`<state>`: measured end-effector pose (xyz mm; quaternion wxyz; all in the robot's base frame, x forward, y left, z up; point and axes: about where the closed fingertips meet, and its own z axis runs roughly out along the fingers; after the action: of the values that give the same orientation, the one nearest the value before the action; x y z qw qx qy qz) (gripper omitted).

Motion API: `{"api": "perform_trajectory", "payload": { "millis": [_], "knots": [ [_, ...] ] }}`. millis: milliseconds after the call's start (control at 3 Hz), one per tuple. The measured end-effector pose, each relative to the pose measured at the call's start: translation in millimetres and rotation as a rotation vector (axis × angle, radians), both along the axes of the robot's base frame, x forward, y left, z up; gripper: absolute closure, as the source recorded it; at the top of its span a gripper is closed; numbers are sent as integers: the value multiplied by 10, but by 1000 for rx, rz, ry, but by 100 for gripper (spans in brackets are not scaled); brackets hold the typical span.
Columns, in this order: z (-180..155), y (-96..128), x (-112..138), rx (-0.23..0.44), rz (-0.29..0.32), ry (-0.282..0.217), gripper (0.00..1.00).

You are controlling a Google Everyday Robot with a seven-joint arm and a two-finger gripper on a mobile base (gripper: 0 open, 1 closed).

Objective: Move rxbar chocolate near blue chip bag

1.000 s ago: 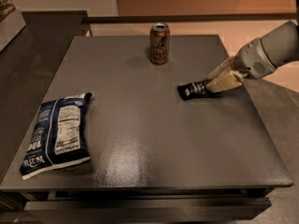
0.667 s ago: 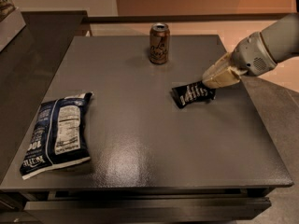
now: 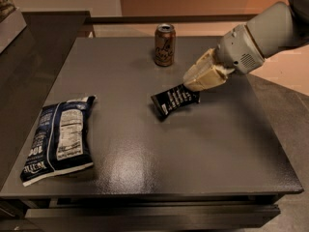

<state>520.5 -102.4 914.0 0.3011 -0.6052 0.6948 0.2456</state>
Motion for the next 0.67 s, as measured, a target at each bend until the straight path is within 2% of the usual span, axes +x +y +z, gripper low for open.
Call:
{"api": "perform_trajectory", "payload": {
  "millis": [333, 667],
  "knots": [
    [113, 446, -170, 41, 105, 11, 100],
    [63, 802, -236, 64, 167, 37, 100]
  ]
}}
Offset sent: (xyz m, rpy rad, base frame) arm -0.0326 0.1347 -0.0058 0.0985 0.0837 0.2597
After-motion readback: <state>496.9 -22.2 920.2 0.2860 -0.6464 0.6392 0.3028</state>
